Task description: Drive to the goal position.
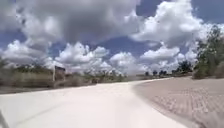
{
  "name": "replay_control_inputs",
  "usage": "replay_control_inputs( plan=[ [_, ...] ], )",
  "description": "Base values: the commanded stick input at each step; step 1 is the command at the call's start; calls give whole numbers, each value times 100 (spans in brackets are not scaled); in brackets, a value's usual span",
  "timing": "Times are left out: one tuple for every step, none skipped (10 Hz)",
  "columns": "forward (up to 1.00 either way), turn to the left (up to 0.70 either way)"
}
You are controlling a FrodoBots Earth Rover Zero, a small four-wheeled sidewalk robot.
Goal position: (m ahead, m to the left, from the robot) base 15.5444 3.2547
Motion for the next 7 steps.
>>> replay_control_inputs(
  plan=[
    [85, 0],
    [85, 0],
    [85, 0],
    [85, 0],
    [85, 0],
    [85, 0],
    [85, 0]
  ],
)
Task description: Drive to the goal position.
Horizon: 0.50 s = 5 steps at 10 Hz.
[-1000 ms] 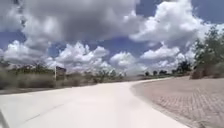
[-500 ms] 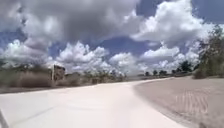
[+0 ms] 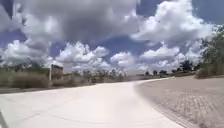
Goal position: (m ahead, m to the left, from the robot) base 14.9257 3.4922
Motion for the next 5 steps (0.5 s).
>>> replay_control_inputs(
  plan=[
    [85, 0],
    [85, 0],
    [85, 0],
    [85, 0],
    [85, 0]
  ],
)
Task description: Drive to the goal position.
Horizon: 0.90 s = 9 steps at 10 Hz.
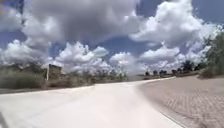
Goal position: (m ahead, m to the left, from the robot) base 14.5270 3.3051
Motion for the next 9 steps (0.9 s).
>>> replay_control_inputs(
  plan=[
    [85, 0],
    [85, 0],
    [85, 0],
    [85, 0],
    [85, 0],
    [85, 0],
    [85, 0],
    [85, 0],
    [85, 0]
  ],
)
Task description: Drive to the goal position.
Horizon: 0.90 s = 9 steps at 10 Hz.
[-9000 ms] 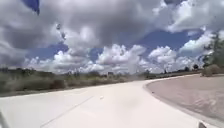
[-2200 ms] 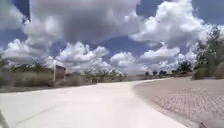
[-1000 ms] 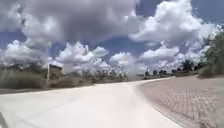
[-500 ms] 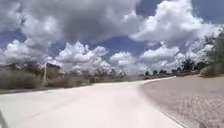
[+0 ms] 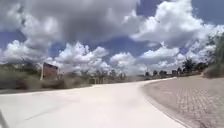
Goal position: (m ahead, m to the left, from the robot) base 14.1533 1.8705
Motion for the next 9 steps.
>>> replay_control_inputs(
  plan=[
    [85, 0],
    [85, 0],
    [85, 0],
    [85, 0],
    [85, -6],
    [85, -33],
    [85, -29],
    [85, -14],
    [85, 0]
  ],
)
